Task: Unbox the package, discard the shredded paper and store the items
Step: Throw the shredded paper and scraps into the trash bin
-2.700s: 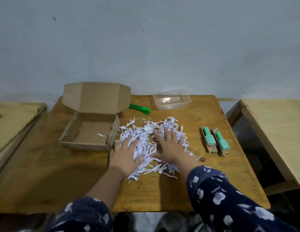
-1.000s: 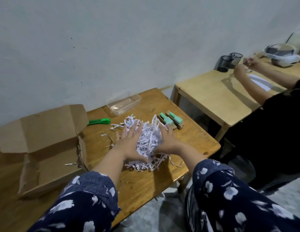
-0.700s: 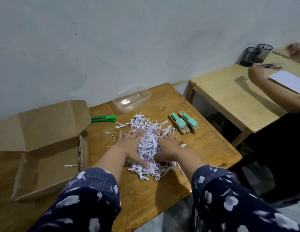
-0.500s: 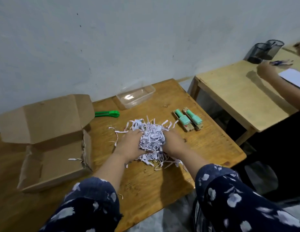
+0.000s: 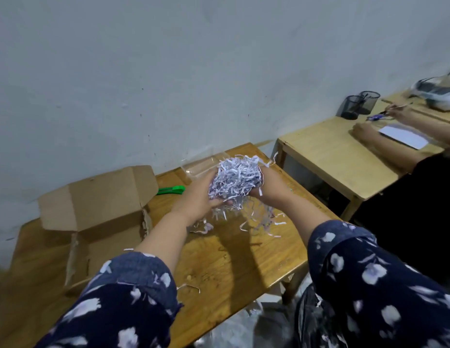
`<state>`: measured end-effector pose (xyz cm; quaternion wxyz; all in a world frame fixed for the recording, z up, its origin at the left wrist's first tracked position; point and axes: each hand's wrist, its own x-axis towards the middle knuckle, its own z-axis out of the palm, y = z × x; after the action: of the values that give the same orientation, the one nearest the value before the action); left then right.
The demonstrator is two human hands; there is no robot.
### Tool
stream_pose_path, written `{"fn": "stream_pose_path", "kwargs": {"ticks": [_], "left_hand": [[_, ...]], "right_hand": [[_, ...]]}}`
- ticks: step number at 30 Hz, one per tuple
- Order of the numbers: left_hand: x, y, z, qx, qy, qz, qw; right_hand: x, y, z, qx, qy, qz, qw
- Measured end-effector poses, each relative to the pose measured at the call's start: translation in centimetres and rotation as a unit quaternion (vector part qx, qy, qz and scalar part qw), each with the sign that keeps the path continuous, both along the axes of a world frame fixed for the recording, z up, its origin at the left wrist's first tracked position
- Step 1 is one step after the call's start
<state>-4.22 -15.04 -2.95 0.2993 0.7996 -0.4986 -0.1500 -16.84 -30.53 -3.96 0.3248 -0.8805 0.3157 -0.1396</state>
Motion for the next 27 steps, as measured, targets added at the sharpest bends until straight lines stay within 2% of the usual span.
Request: {"fn": "stream_pose_path", "kwargs": {"ticks": [5,10,14,18,21,27], "left_hand": [[-2.8,-1.7,2.9,-0.030,-0.017,-0.049,0.998],[-5.5,-5.5,3.6,-0.084,-0.021,-0.091,0.992],[-9.0,-9.1,2.8,-0.090,-0.032,-0.128,0.987],[-14.4,-13.1,1.8,-0.086,-0.035,-0.198,0.976],[-19.6,-15.2,0.3,-0.079,-0.004,-0.243,0.967],[-29.3,-18.8,-7.3,0.020,0.032,-0.322,0.946]], "right_hand": [[-4.6,0.6,3.7,-0.002,-0.036,-0.022,0.999],[-9.7,1.0,5.6,0.134,-0.102,-0.009,0.986],[-14.6,0.2,6.4,0.141,-0.134,-0.069,0.978],[-20.4,-2.2,4.9,0.121,-0.132,-0.134,0.975],[-25.3,-2.9,3.8,0.137,-0.118,-0.199,0.963],[-34.7,-3.6,-3.1,0.180,-0.061,-0.299,0.935]]}}
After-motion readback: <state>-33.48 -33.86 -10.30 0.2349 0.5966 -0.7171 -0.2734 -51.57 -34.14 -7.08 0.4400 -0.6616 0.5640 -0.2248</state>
